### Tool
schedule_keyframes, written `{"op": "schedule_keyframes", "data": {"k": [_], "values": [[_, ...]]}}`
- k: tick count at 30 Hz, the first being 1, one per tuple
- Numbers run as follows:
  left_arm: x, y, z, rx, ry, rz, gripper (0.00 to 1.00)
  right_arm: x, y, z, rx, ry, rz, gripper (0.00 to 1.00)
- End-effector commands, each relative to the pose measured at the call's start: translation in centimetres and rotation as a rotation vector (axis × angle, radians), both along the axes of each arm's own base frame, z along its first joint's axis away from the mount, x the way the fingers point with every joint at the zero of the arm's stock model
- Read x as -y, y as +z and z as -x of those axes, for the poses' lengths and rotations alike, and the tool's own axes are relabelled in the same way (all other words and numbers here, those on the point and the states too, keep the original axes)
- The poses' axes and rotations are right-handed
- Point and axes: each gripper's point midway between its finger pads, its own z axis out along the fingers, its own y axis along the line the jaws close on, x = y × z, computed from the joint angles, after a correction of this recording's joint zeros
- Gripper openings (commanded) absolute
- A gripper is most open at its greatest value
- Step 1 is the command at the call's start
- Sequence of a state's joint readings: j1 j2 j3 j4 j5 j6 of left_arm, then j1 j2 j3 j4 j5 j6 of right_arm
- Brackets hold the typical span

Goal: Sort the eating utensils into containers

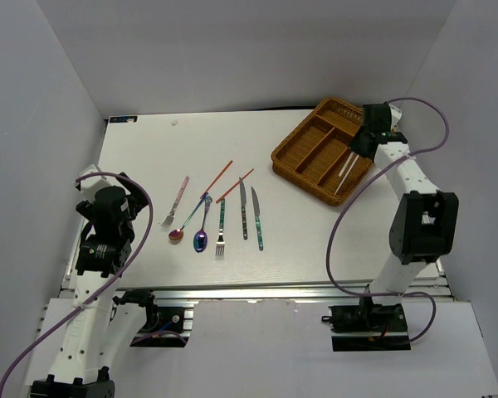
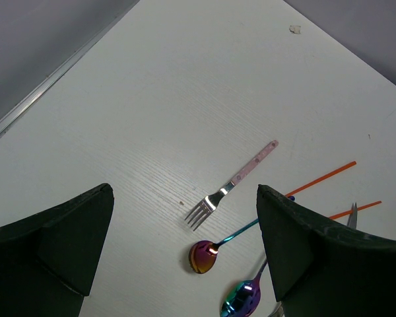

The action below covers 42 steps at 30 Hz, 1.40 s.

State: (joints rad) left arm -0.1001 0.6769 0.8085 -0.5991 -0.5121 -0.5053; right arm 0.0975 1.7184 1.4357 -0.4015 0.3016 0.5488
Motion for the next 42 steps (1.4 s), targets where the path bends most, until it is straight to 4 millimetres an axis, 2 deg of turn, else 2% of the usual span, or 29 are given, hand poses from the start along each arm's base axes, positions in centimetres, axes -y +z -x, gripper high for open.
{"op": "schedule_keyframes", "data": {"k": [1, 2, 5, 12, 18, 21, 24, 27, 28, 30, 32, 35, 37, 38, 41, 42], "values": [[0.0, 0.0, 0.1, 0.001, -0.002, -0.002, 0.98, 0.7, 1.2, -2.8, 0.033, 0.023, -0.038, 0.00], [0.0, 0.0, 0.1, 0.000, -0.002, -0.002, 0.98, 0.9, 0.1, -3.4, 0.011, 0.017, -0.038, 0.00], [0.1, -0.1, 0.0, -0.004, -0.007, -0.002, 0.98, 1.5, -1.2, -4.0, -0.026, 0.004, -0.057, 0.02], [0.1, -0.2, -0.1, -0.007, -0.011, -0.001, 0.98, 0.9, -4.3, -3.2, -0.064, 0.009, -0.097, 0.06], [0.2, -0.2, -0.1, -0.005, -0.013, 0.000, 0.98, 0.9, -6.0, -2.1, -0.106, 0.004, -0.106, 0.12], [0.1, -0.2, -0.1, -0.005, -0.010, -0.002, 0.98, 0.6, -6.1, -1.7, -0.100, 0.008, -0.117, 0.13], [0.1, -0.2, 0.0, -0.005, -0.010, -0.002, 0.98, 0.4, -6.6, -1.1, -0.102, 0.012, -0.130, 0.26], [0.1, -0.1, 0.0, -0.002, -0.009, -0.002, 0.98, 0.4, -6.6, -1.1, -0.110, 0.018, -0.127, 0.33], [0.1, 0.0, 0.0, 0.000, -0.010, -0.001, 0.98, 0.4, -6.6, -1.0, -0.119, 0.016, -0.125, 0.44], [0.1, -0.1, 0.0, -0.003, -0.009, -0.002, 0.98, 0.5, -5.8, -1.3, -0.106, 0.014, -0.121, 0.53], [0.1, -0.1, 0.0, -0.002, -0.009, -0.002, 0.98, 0.4, -4.6, -1.4, -0.079, 0.024, -0.123, 0.56], [0.1, -0.1, 0.0, -0.002, -0.009, -0.002, 0.98, -1.0, -2.5, -1.4, -0.028, 0.079, -0.129, 0.58], [0.1, 0.0, 0.0, 0.000, -0.009, -0.002, 0.98, -3.4, -0.8, -1.1, 0.008, 0.150, -0.106, 0.60], [0.1, -0.2, -0.1, -0.003, -0.010, -0.001, 0.98, -6.2, -0.4, -0.7, 0.017, 0.213, -0.091, 0.60], [0.1, -0.2, -0.1, -0.010, -0.009, -0.003, 0.98, -9.6, 0.4, 0.4, 0.015, 0.288, 0.016, 0.67], [0.1, -0.2, -0.1, -0.010, -0.007, -0.003, 0.98, -12.2, 0.4, 1.5, 0.005, 0.336, 0.056, 0.68]]}}
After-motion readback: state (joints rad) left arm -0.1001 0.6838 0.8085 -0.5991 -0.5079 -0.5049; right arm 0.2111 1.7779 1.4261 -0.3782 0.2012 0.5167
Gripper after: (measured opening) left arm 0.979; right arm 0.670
